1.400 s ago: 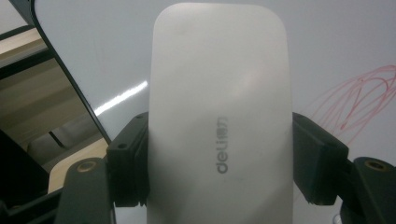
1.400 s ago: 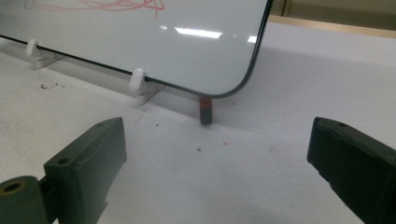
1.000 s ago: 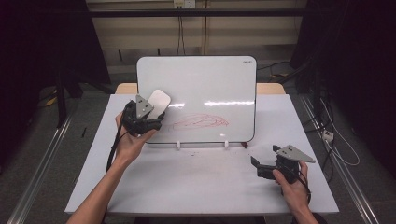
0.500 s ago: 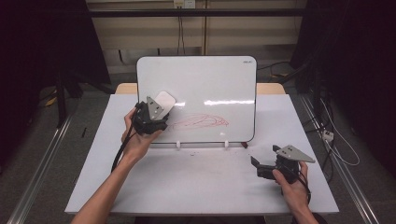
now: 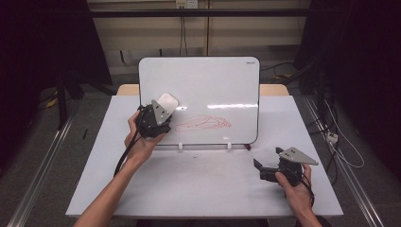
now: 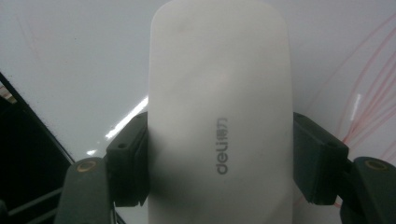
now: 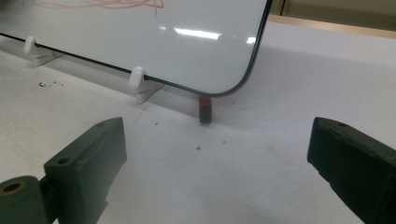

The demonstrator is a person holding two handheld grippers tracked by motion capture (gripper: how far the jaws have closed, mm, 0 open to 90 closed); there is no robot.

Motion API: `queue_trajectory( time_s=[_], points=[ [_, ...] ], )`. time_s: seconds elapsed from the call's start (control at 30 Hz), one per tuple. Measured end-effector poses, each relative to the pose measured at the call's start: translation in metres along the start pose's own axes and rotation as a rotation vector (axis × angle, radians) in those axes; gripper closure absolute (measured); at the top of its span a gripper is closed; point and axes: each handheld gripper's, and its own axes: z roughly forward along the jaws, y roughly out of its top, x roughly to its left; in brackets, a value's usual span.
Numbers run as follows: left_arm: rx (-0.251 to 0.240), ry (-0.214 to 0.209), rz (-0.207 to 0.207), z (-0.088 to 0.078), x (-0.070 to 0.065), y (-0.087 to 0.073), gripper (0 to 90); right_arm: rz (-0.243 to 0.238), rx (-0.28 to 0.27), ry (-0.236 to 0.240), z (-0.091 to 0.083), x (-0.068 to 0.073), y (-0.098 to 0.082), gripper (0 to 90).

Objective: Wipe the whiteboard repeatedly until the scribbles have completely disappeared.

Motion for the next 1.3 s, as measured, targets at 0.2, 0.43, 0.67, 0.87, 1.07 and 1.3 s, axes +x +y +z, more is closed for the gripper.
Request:
queue_trajectory(
  time_s=[0.2,0.43,0.67,0.87,1.07,1.3],
  points=[
    [0.002,-0.002,0.018,0.0,-0.008,-0.002,31.1,-0.001,-0.001,0.002,0.0,0.001,0.0,4.6],
    [0.012,-0.019,0.06,0.0,-0.025,-0.006,31.1,-0.005,-0.001,0.004,0.0,0.001,0.0,4.6],
    [0.017,-0.027,0.071,-0.002,-0.036,-0.01,31.1,-0.007,-0.002,0.008,-0.001,0.001,0.0,4.5],
    [0.024,-0.04,0.08,-0.002,-0.042,-0.012,31.1,-0.01,-0.004,0.009,-0.001,0.001,0.0,4.5],
    [0.032,-0.031,0.105,-0.004,-0.052,-0.014,31.1,-0.013,0.004,0.009,0.0,0.002,0.0,4.5],
    [0.041,-0.055,0.111,-0.003,-0.047,-0.012,31.1,-0.013,0.005,0.013,0.0,0.002,0.0,4.5]
  ],
)
